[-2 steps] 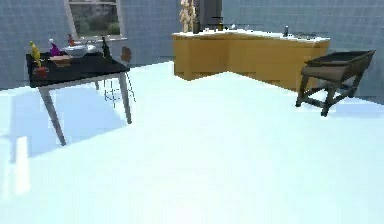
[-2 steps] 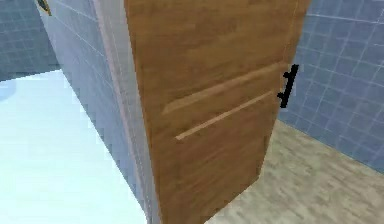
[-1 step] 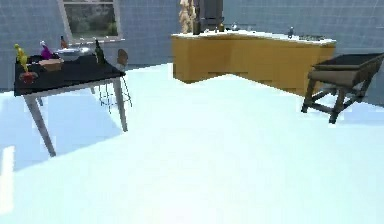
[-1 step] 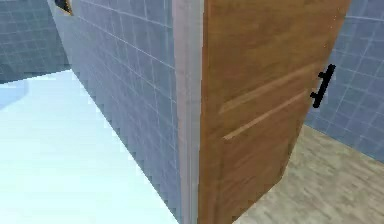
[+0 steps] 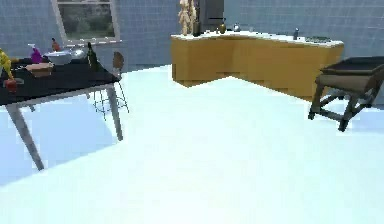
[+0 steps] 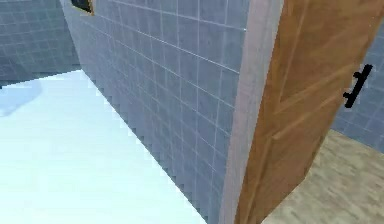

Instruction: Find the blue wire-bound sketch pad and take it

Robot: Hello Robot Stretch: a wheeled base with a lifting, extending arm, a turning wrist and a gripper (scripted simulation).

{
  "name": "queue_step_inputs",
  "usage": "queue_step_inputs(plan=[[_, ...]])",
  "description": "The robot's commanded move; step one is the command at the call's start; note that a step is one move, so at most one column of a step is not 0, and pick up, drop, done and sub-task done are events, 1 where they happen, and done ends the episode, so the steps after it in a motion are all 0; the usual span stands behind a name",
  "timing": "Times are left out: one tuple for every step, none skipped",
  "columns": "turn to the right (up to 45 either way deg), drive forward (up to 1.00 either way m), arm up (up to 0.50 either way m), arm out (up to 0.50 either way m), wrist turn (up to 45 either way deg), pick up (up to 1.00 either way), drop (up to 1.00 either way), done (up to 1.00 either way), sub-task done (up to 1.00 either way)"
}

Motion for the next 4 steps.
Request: queue_step_inputs(plan=[[-36.0,0.0,0.0,0.0,0.0,0.0,0.0,0.0,0.0],[0.0,0.05,0.0,0.0,0.0,0.0,0.0,0.0,0.0],[18.0,0.0,0.0,0.0,0.0,0.0,0.0,0.0,0.0],[0.0,1.0,0.0,0.0,0.0,0.0,0.0,0.0,0.0]])
